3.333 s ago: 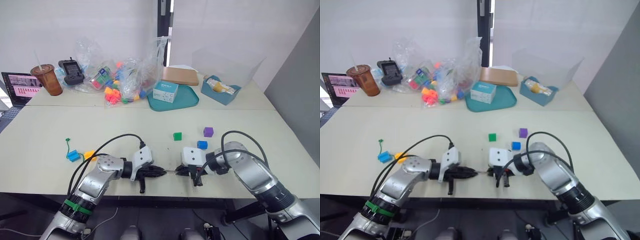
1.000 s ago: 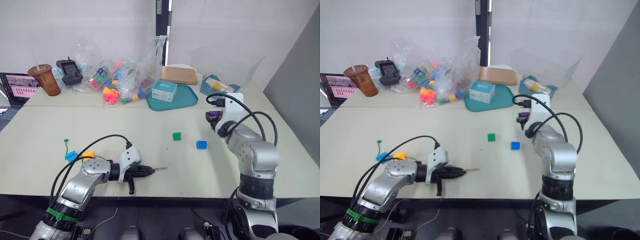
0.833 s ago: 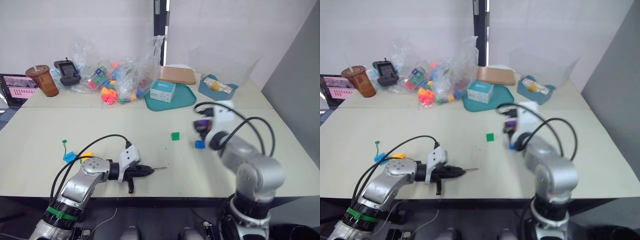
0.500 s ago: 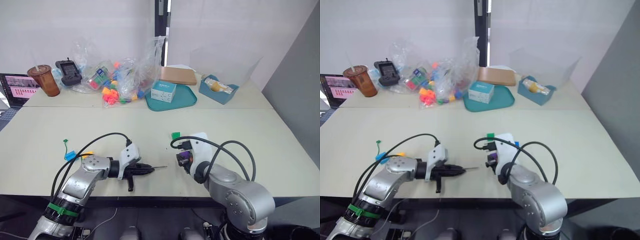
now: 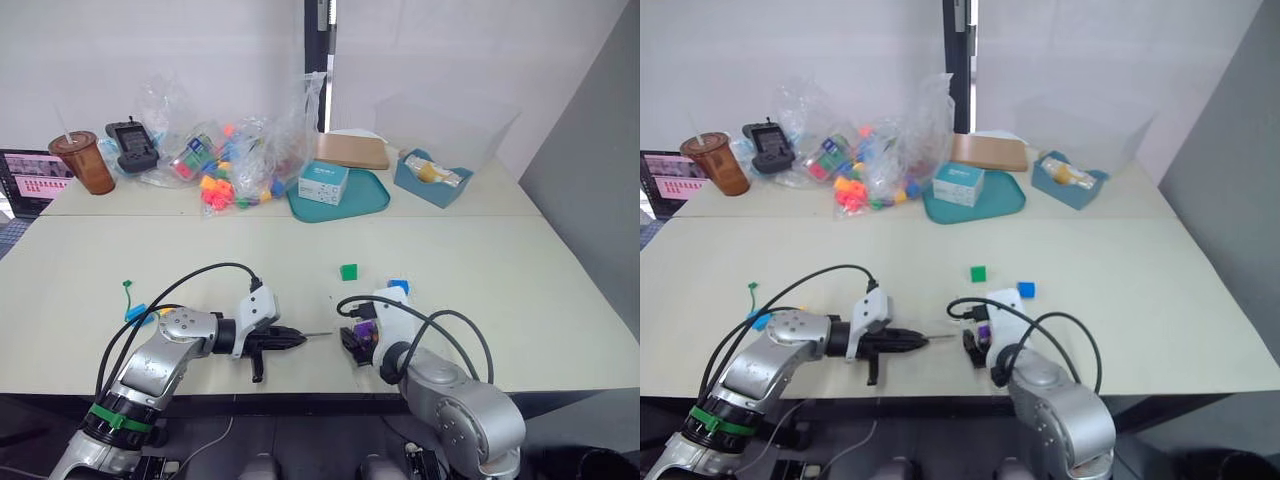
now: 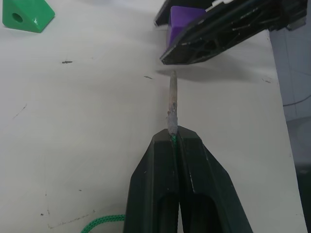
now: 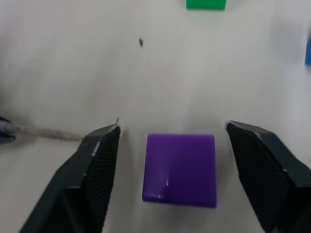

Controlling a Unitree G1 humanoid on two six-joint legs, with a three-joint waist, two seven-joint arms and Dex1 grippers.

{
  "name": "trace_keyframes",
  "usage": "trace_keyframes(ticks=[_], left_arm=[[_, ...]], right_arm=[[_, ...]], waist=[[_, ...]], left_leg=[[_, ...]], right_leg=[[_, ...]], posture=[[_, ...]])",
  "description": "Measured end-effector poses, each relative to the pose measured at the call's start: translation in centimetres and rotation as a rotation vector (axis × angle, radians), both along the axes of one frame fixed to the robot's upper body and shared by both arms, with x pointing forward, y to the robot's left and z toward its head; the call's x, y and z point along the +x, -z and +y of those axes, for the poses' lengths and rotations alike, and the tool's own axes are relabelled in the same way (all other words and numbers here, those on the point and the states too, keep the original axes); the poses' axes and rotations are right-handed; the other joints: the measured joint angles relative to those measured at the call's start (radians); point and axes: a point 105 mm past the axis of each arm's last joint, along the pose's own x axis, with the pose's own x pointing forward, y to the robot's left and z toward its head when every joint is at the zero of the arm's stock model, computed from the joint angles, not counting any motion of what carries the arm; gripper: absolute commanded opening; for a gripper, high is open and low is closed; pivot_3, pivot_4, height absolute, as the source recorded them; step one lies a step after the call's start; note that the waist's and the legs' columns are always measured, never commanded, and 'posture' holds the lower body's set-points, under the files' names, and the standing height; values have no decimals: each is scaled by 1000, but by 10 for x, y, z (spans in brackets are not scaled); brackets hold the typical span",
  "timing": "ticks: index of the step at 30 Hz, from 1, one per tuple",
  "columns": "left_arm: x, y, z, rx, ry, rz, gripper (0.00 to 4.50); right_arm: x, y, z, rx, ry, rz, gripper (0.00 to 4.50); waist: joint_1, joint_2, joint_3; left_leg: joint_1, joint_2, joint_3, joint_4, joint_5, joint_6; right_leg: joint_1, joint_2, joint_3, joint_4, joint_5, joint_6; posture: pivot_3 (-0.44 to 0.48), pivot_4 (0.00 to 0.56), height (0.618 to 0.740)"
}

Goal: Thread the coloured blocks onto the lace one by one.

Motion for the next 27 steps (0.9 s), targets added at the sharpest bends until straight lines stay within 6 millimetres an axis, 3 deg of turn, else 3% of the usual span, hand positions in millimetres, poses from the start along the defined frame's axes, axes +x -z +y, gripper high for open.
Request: trace_keyframes(ticks=[6, 9, 12, 16, 18, 21, 26, 27], left_arm=[[-2, 4, 3, 4, -6, 13, 0], [-3, 6, 3, 5, -8, 19, 0], [-3, 5, 3, 7, -6, 15, 0], [-6, -1, -4, 2, 12, -10, 0], [-8, -3, -6, 1, 19, -15, 0], [-10, -3, -8, 0, 20, -17, 0], [-12, -3, -10, -2, 15, -14, 0], [-13, -4, -11, -2, 15, -17, 0]], right_arm=[[6, -52, -14, -60, -286, -178, 4481], [-7, -60, -11, -73, -537, -190, 4481], [-21, -51, -11, -93, -840, -123, 4481], [-4, -39, -21, -199, -1037, -108, 4481], [5, -33, -24, -283, -1096, -126, 4481], [18, -8, -31, -429, -1162, -118, 4481], [23, 11, -28, -432, -1229, -106, 4481], [25, 11, -28, -436, -1231, -109, 4239]], waist=[[0, 0, 0], [1, 0, 0], [1, 0, 0], [-1, -1, 0], [-1, -1, 0], [0, -1, 0], [5, -1, 1], [5, -1, 1]], left_leg=[[0, 0, 0, 0, 0, 0], [0, 0, 0, 0, 0, 0], [0, 0, 0, 1, 0, 0], [1, 0, 1, 1, 0, 0], [1, 0, 1, 1, 0, 0], [0, 0, 1, 1, 0, 0], [0, 0, 1, 3, 0, 0], [0, 0, 1, 3, 0, 0]], right_leg=[[1, 0, 0, -1, 0, 0], [1, 0, 0, -2, 0, 0], [2, 0, 0, -2, 0, 0], [2, 0, 0, -2, 0, 0], [2, 0, 0, -2, 0, 0], [2, 0, 0, -2, 0, 0], [2, 0, 0, -1, 0, 0], [2, 0, 0, -1, 0, 0]], posture=[[0, 150, 740], [0, 150, 740], [0, 150, 740], [0, 150, 740], [0, 150, 740], [0, 150, 740], [0, 150, 740], [0, 150, 740]])
